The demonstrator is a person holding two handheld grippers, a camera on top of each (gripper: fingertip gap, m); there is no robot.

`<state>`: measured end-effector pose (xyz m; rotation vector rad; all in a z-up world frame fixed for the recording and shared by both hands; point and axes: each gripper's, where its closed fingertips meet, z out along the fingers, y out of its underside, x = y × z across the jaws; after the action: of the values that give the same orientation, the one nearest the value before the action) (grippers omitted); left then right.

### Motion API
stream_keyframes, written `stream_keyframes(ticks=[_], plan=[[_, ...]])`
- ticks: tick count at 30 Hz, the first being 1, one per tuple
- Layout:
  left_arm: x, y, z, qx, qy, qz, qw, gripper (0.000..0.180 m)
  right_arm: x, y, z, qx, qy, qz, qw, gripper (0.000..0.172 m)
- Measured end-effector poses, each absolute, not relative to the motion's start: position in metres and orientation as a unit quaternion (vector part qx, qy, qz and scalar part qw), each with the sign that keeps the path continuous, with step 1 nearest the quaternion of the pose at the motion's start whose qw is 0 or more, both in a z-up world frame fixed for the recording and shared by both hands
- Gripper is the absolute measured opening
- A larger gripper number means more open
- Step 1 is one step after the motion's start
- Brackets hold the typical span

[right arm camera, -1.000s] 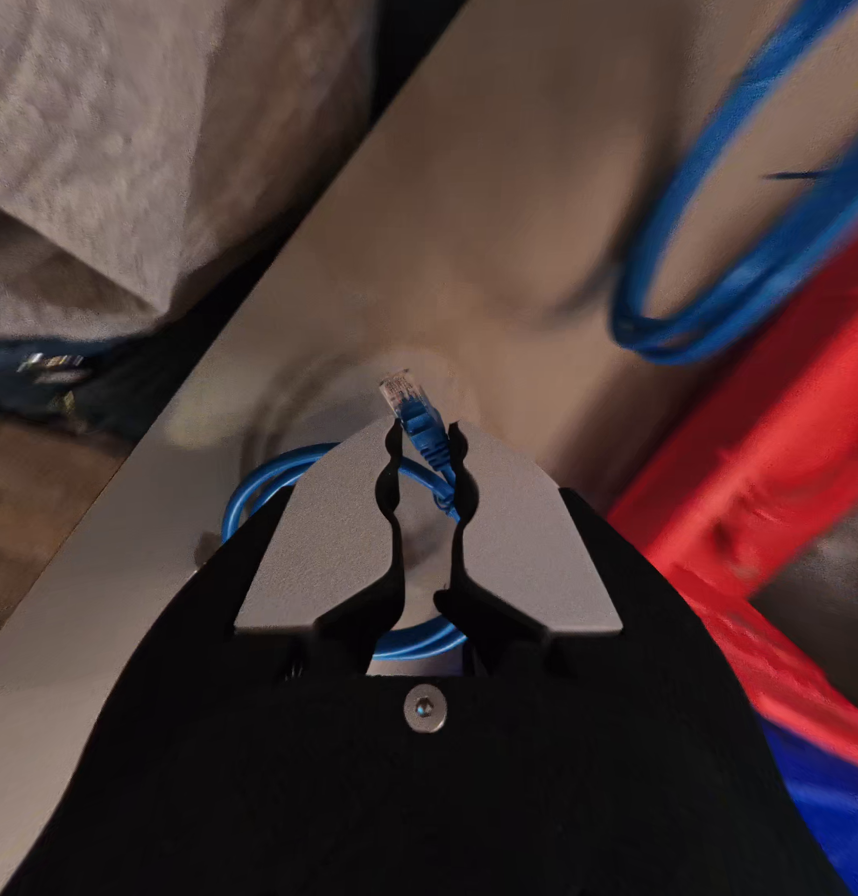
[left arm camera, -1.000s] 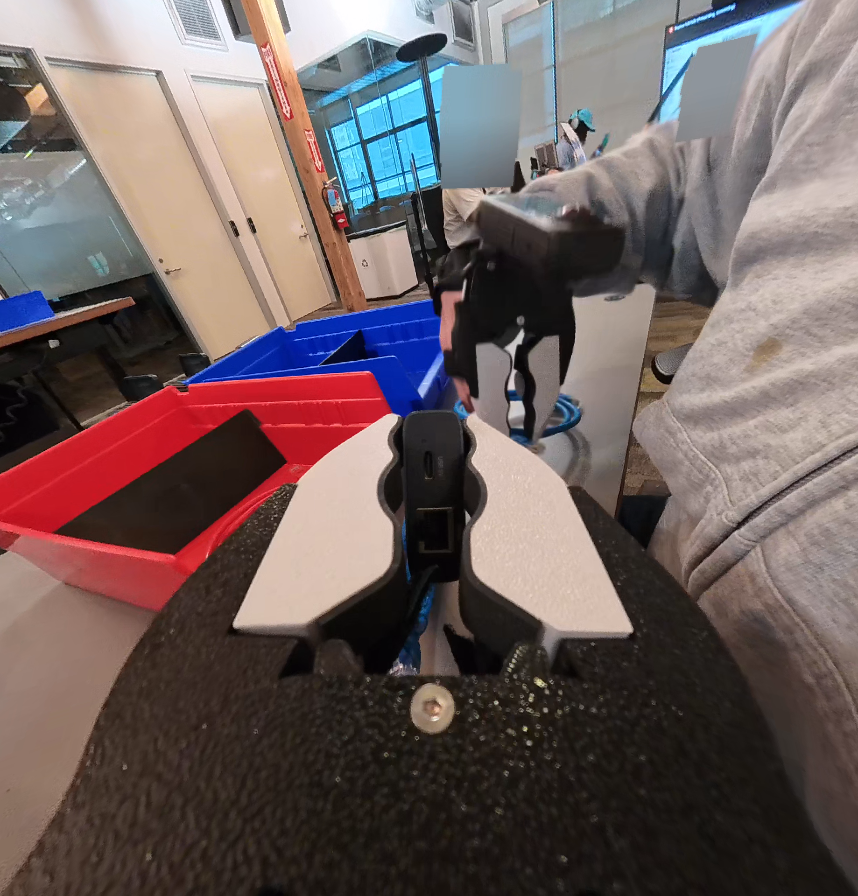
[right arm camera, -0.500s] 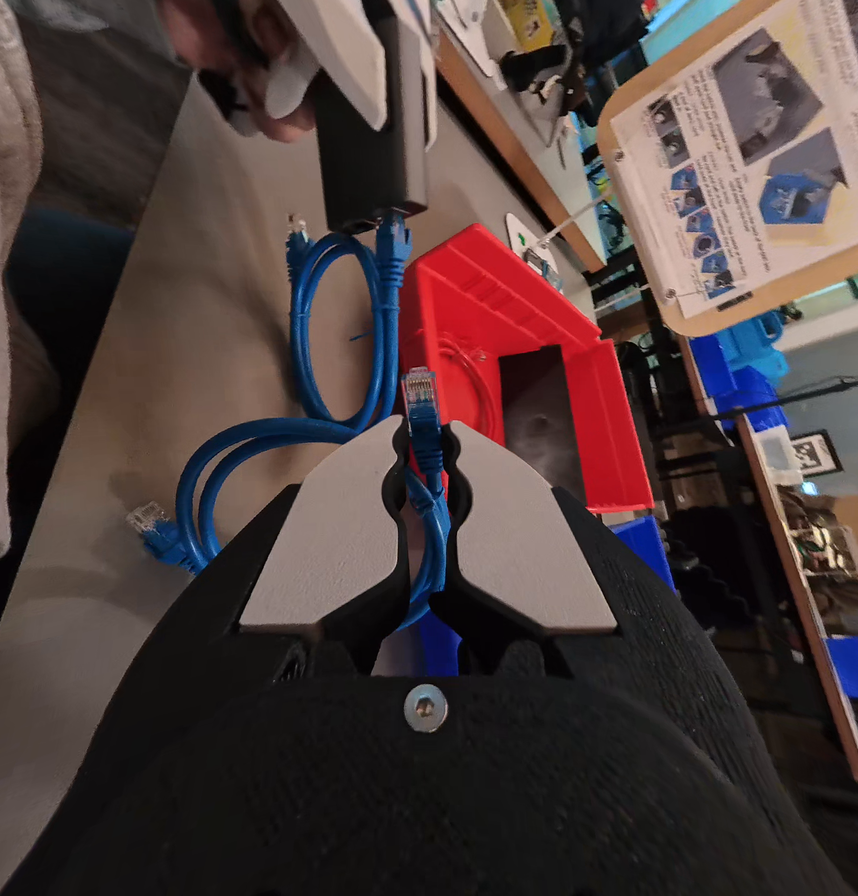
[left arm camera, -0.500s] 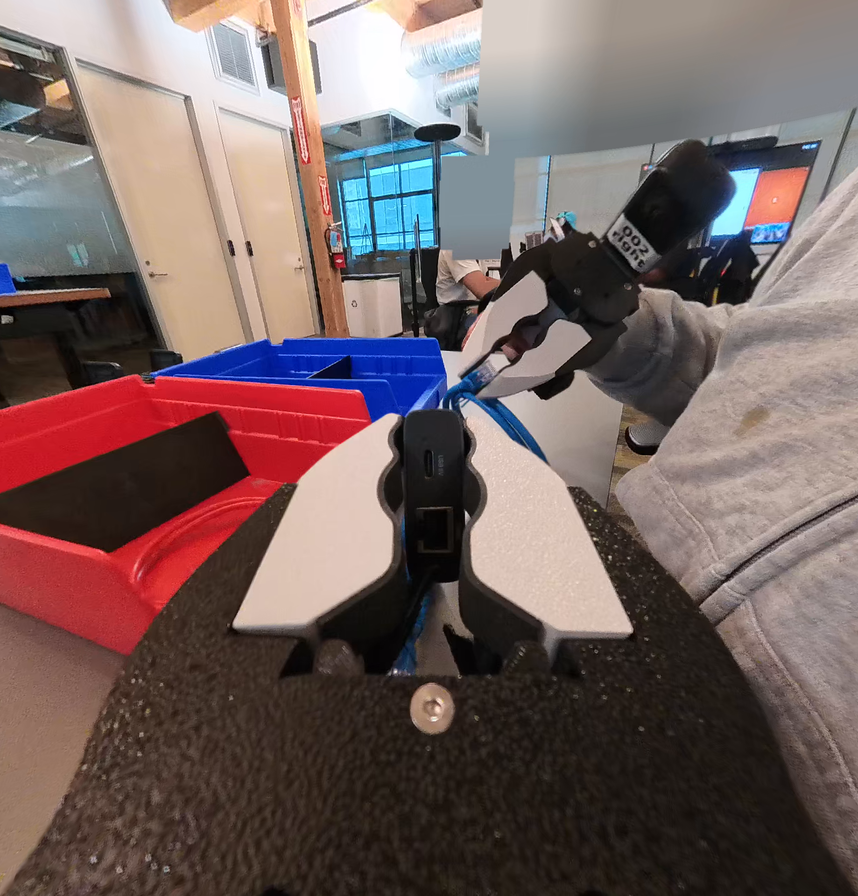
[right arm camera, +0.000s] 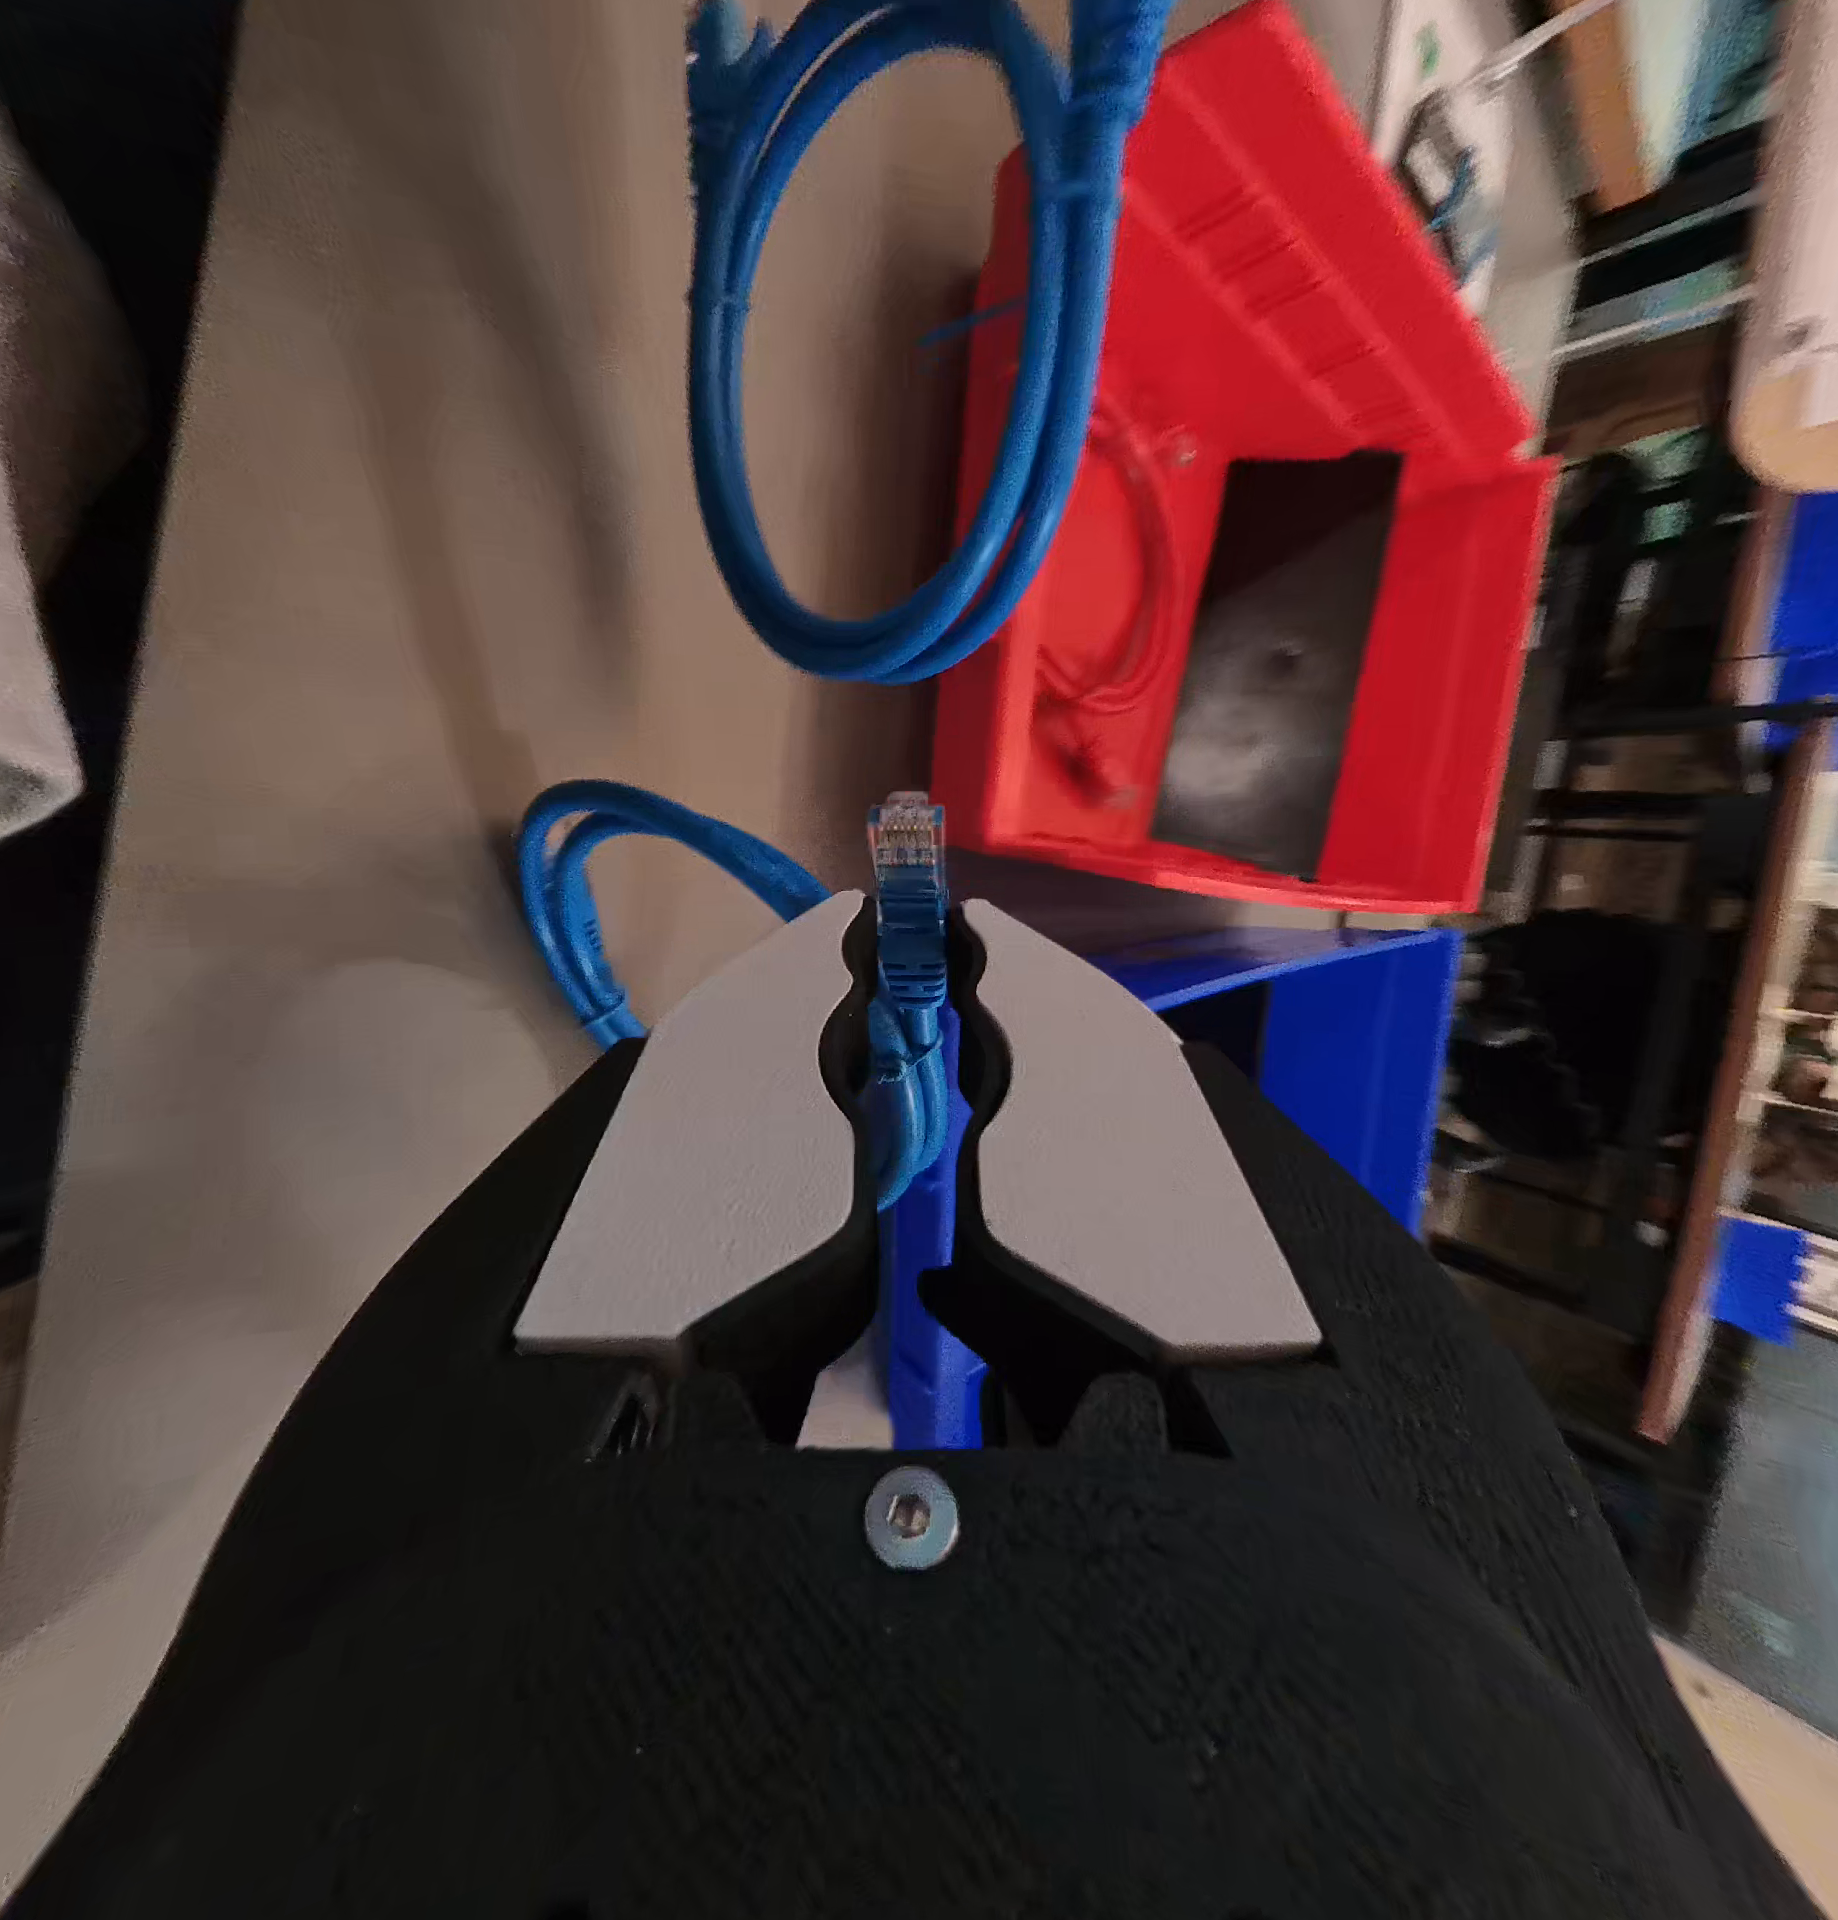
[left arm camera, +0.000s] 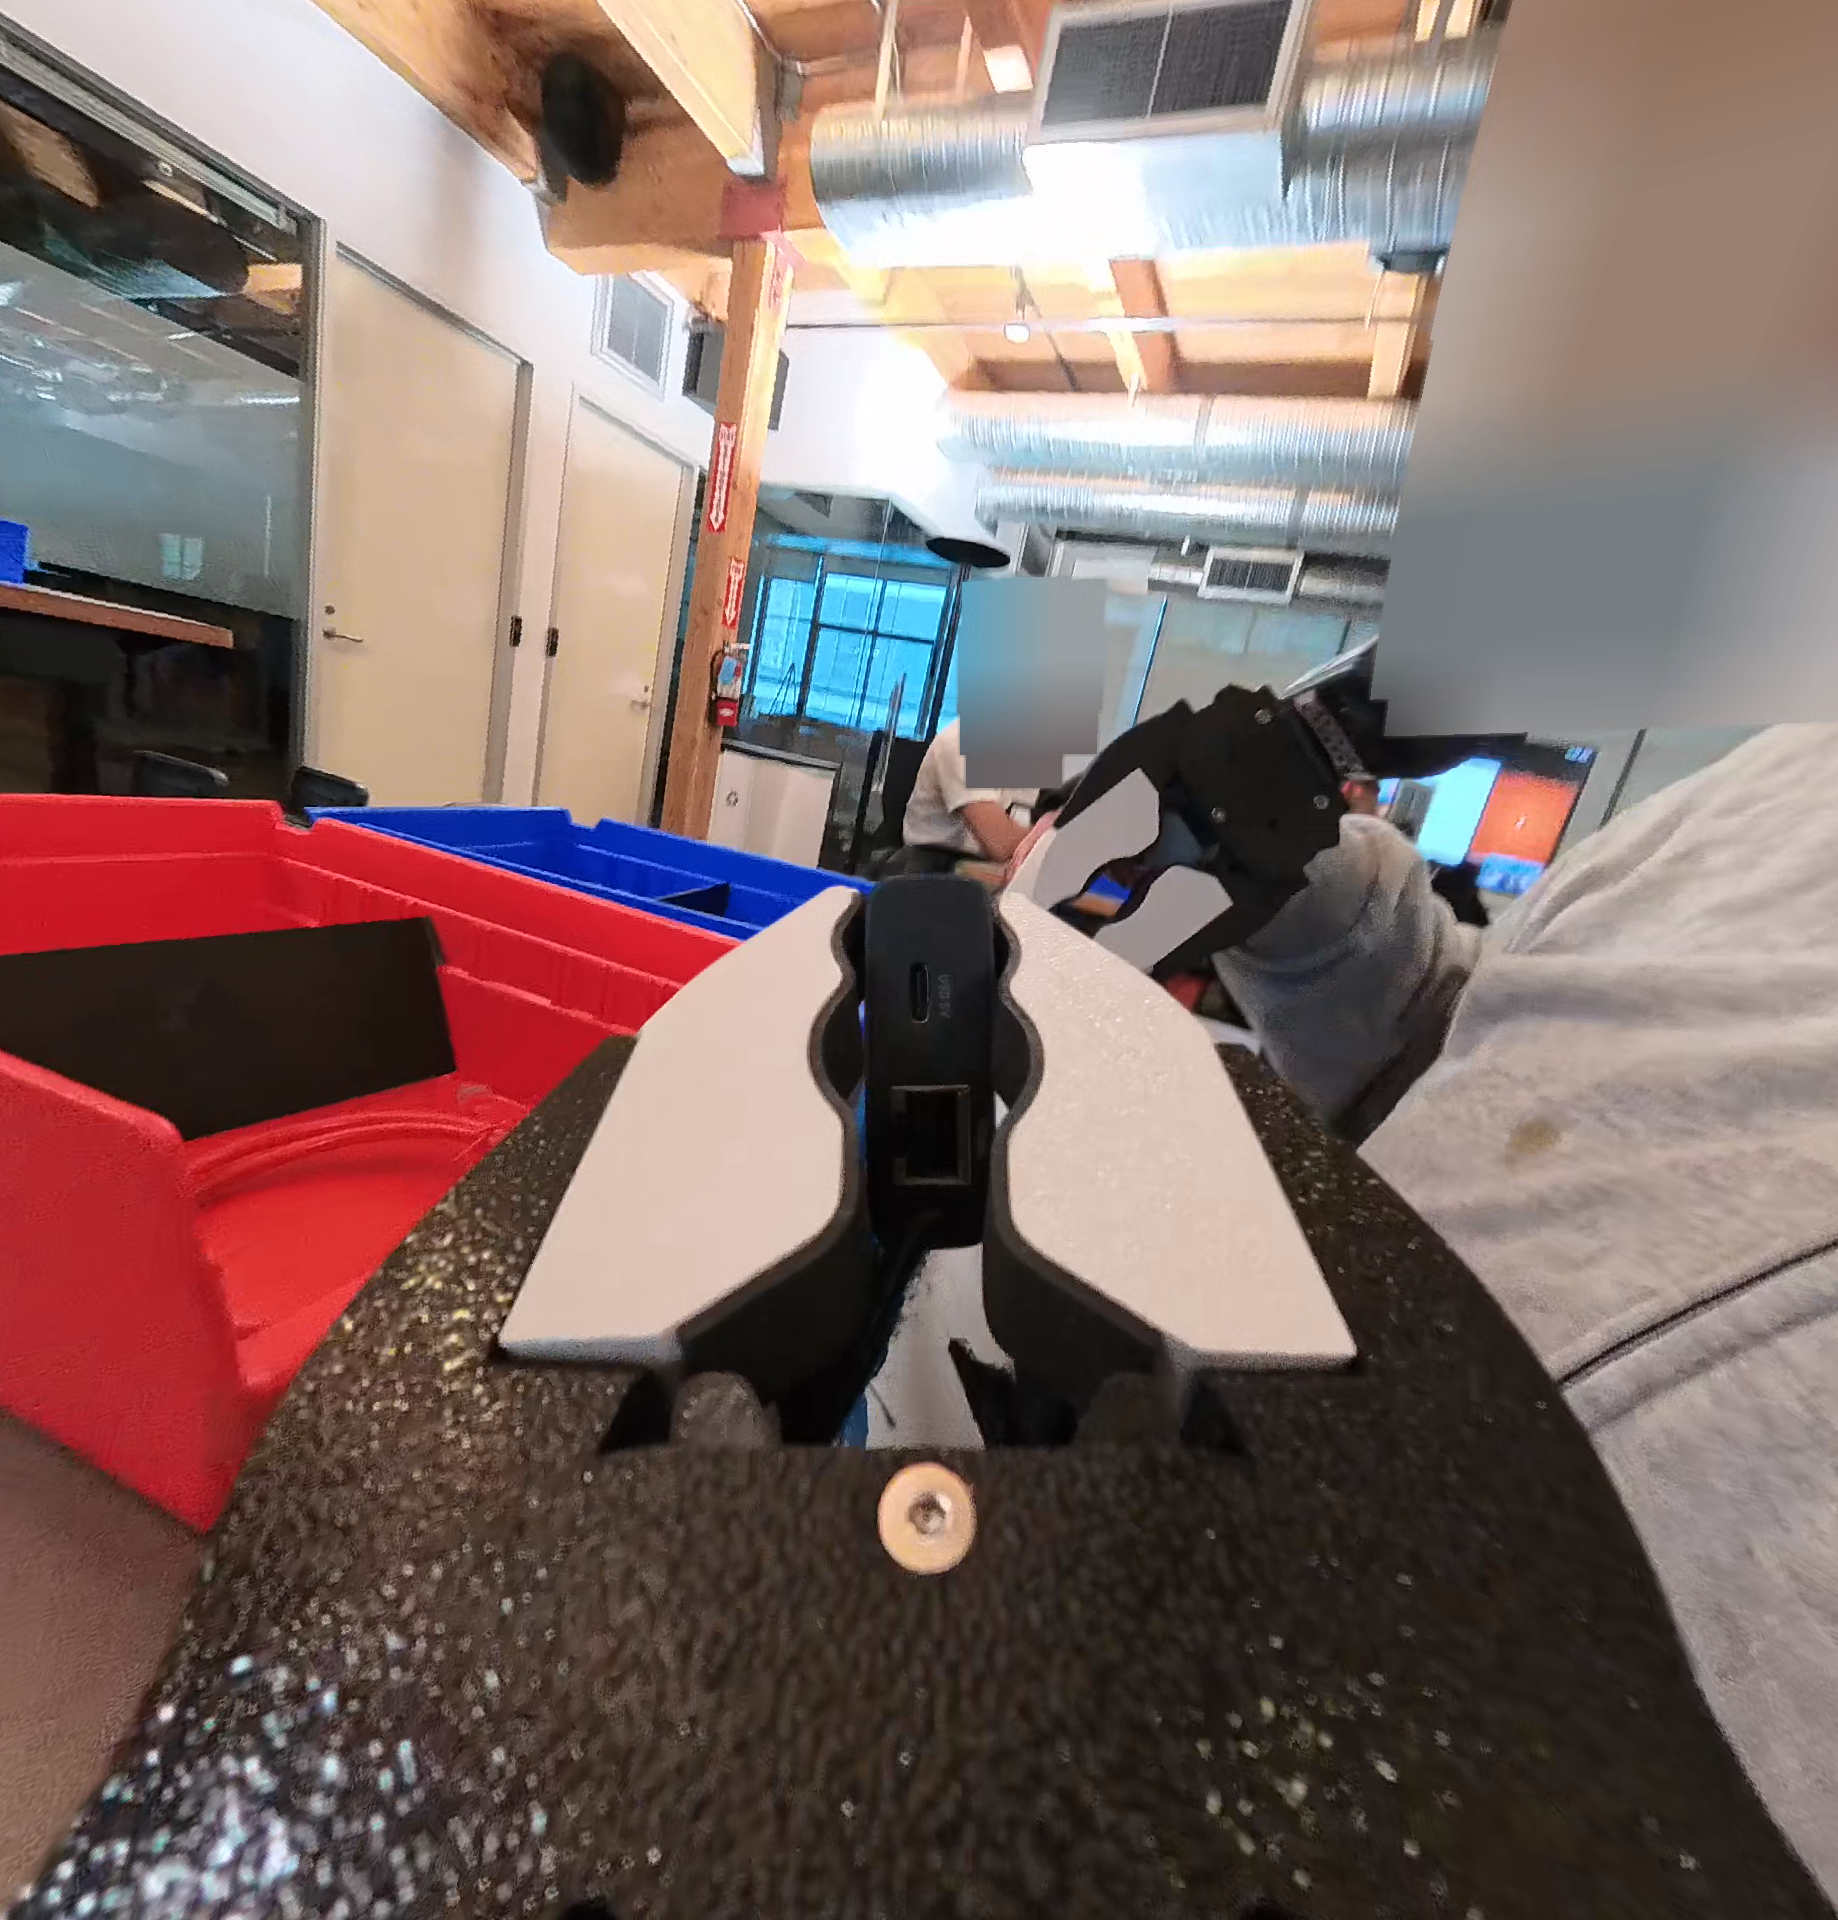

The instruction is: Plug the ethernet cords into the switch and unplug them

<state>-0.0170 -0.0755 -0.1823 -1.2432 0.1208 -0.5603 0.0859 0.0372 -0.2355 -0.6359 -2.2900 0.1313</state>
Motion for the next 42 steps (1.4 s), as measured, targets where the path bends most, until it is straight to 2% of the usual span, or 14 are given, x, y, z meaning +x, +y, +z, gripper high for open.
stream_keyframes(ticks=[3,7,11,15,21,29,42], plan=[[-0.024,-0.079,-0.177,-0.550,0.032,-0.288,0.783,0.020,0.083,0.034,-0.235,-0.243,-0.911,0.077,0.324,0.011],[-0.032,-0.082,-0.172,-0.534,0.016,-0.287,0.795,0.020,0.067,0.025,-0.234,-0.224,-0.914,0.103,0.321,0.011],[-0.043,-0.092,-0.164,-0.496,-0.008,-0.292,0.818,0.020,0.057,0.009,-0.221,-0.221,-0.898,0.131,0.358,0.011],[-0.058,-0.094,-0.162,-0.458,-0.059,-0.315,0.829,0.020,0.035,-0.016,-0.199,-0.218,-0.855,0.156,0.444,0.011],[-0.057,-0.091,-0.164,-0.428,-0.078,-0.340,0.834,0.020,0.004,-0.045,-0.205,-0.217,-0.832,0.104,0.500,0.011],[-0.043,-0.091,-0.164,-0.426,-0.047,-0.348,0.834,0.020,-0.016,-0.052,-0.205,-0.226,-0.807,0.067,0.542,0.011],[-0.039,-0.090,-0.170,-0.452,-0.002,-0.294,0.842,0.020,-0.024,-0.046,-0.216,-0.247,-0.800,0.004,0.547,0.011]])
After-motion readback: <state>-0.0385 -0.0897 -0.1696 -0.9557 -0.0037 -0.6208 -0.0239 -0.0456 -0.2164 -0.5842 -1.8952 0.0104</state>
